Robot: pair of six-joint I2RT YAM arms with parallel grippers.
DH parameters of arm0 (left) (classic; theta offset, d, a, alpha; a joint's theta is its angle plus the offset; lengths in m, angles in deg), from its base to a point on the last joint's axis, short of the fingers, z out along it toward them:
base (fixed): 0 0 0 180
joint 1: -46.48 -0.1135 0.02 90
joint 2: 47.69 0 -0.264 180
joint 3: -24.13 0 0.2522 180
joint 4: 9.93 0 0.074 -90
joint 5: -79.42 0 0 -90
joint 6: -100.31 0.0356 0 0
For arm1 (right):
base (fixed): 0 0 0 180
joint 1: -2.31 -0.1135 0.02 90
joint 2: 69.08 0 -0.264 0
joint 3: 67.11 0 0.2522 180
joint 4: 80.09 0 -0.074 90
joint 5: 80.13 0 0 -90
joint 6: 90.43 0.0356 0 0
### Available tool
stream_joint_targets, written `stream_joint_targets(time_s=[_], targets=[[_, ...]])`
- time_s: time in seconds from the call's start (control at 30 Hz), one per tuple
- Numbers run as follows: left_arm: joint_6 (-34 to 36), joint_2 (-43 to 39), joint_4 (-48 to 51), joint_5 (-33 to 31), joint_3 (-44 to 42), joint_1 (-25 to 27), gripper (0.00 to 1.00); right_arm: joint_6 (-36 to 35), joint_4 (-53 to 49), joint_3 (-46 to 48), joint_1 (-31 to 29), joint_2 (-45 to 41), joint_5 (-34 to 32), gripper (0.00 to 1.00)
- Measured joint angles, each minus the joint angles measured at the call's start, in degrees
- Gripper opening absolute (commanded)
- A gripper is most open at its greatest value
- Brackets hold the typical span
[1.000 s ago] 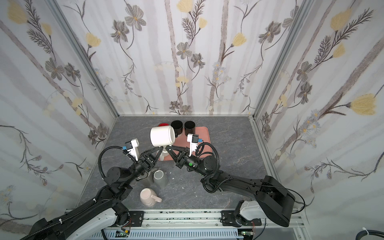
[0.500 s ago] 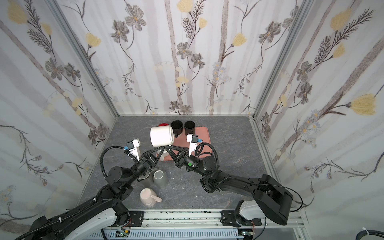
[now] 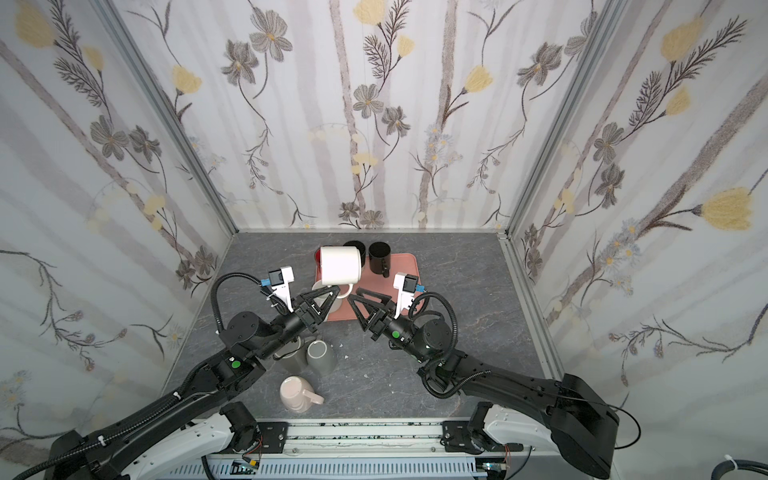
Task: Turn the mug right side up
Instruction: 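Set the cream mug upright on the tray with left gripper while right withdraws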
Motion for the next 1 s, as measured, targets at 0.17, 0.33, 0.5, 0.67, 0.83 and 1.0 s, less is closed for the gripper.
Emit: stream_joint_targets(time_s=[0.17,0.33,0.5,0.67,0.83,1.0], targets=[[3.13,7.1,14.08,-6.75,8.0,2.36,0.0,-2.6,-11.43,2.89,0.2,-8.33,-8.31,0.51],[4.74,17.64,27.76,-15.45,17.27,5.57,0.0,-3.76,-18.45,6.16,0.37,-13.99,-14.05,0.51],[5.44,27.67,37.27,-22.62,22.97,6.88,0.0,-3.76,-23.06,6.86,0.55,-16.83,-18.29,0.51],[5.4,34.77,43.01,-25.83,25.92,6.84,0.0,-3.78,-25.73,7.08,0.59,-18.73,-20.35,0.51],[5.16,38.6,43.89,-26.56,26.56,5.16,0.0,-3.76,-27.19,7.91,0.66,-20.44,-21.31,0.51],[4.72,42.75,44.09,-27.93,26.75,4.37,0.0,-3.74,-28.46,9.33,0.7,-21.31,-21.77,0.52]])
